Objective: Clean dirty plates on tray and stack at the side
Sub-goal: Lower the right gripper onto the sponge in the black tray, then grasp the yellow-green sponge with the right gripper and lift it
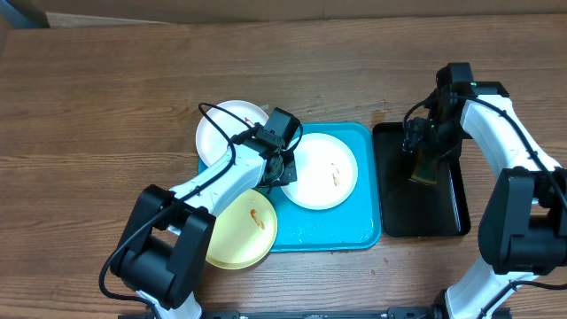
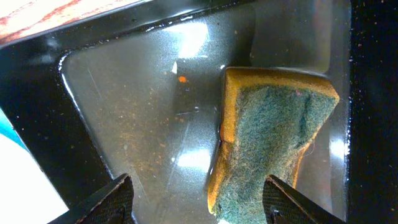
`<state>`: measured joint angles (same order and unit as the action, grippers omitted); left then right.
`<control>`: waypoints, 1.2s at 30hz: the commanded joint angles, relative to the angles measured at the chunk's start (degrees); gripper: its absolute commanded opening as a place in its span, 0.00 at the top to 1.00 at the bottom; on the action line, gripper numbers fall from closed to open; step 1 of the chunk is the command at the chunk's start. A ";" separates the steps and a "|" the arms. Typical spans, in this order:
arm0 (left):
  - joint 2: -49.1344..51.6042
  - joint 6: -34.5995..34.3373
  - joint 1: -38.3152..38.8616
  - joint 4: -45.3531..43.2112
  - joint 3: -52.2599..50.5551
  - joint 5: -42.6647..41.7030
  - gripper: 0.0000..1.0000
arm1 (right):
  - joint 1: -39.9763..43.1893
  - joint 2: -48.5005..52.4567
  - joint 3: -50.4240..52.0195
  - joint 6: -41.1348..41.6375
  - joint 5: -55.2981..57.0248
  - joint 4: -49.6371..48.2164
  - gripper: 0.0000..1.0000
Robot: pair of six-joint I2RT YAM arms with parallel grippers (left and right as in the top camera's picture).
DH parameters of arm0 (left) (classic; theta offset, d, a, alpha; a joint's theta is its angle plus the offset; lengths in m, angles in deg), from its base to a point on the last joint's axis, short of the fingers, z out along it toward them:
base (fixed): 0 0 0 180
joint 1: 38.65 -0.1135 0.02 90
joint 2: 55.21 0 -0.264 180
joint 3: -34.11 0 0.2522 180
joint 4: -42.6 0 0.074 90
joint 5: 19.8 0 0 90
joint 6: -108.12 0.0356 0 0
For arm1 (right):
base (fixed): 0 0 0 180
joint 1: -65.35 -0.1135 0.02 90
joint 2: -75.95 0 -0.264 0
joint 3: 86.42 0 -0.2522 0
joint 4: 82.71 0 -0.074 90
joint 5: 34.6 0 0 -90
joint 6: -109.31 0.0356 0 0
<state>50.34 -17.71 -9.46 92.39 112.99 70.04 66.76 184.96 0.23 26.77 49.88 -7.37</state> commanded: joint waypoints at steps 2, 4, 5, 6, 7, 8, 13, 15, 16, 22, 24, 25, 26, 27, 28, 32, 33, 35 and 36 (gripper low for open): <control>-1.01 1.14 -0.37 -0.02 0.39 0.74 0.81 | -0.28 -1.64 1.60 0.00 2.69 -1.07 0.32; -1.01 1.16 -0.37 0.00 0.39 0.76 0.81 | -0.26 -1.64 2.56 0.02 3.54 -1.73 0.32; -1.01 1.16 -0.35 -0.02 0.39 0.76 0.81 | -0.26 -1.64 2.73 0.04 3.54 -1.73 0.32; -1.01 1.14 -0.35 -0.04 0.39 0.76 0.81 | -0.26 -1.64 3.02 0.28 3.54 -1.73 0.32; -1.01 1.14 -0.35 -0.04 0.42 0.76 0.81 | -0.26 -1.64 3.23 0.48 3.54 -1.66 0.32; -1.01 1.14 -0.35 -0.04 0.39 0.74 0.81 | -0.26 -1.64 3.41 0.48 3.54 -1.57 0.32; -1.01 1.16 -0.33 0.07 0.39 0.74 0.80 | -0.26 -1.64 5.40 1.55 4.66 -2.03 0.32; -1.01 1.14 -0.33 0.24 0.39 0.74 0.81 | -0.26 -1.64 6.78 1.75 5.53 -2.91 0.32; -1.01 1.14 -0.33 0.33 0.39 0.74 0.80 | -0.26 -1.64 7.52 1.75 5.51 -3.48 0.32; -1.01 1.14 -0.35 0.33 0.39 0.74 0.80 | -0.26 -1.64 10.84 1.77 5.46 -5.90 0.41; -1.01 1.14 -0.33 0.33 0.39 0.74 0.80 | -0.28 -1.64 11.02 1.77 5.44 -5.84 0.85; -1.01 1.14 -0.33 0.33 0.39 0.74 0.80 | -0.28 -1.64 11.02 1.81 5.42 -5.79 0.96; -1.01 1.14 -0.35 0.33 0.39 0.74 0.80 | -0.28 -1.64 11.02 1.99 5.42 -5.77 0.96; -1.01 1.14 -0.35 0.33 0.39 0.74 0.80 | -0.28 -1.64 11.02 1.99 5.42 -5.68 0.96; -1.01 1.14 -0.33 0.33 0.39 0.74 0.80 | -0.26 -1.64 10.99 1.99 5.42 -5.64 0.96; -1.01 1.14 -0.35 0.33 0.39 0.74 0.77 | -0.26 -1.64 10.95 1.97 5.46 -6.71 0.30; -1.01 1.14 -0.33 0.35 0.39 0.74 0.77 | -0.15 -1.64 10.95 1.95 5.49 -7.28 0.27; -1.01 1.14 -0.35 0.42 0.39 0.74 0.76 | -0.09 -1.64 10.95 1.95 5.49 -8.46 0.25; -1.01 1.14 -0.35 0.52 0.39 0.74 0.76 | -0.09 -1.64 10.95 1.97 5.49 -8.96 0.25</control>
<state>50.34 -17.67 -9.46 92.74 112.99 70.04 66.76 184.96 10.85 28.45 55.41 -15.44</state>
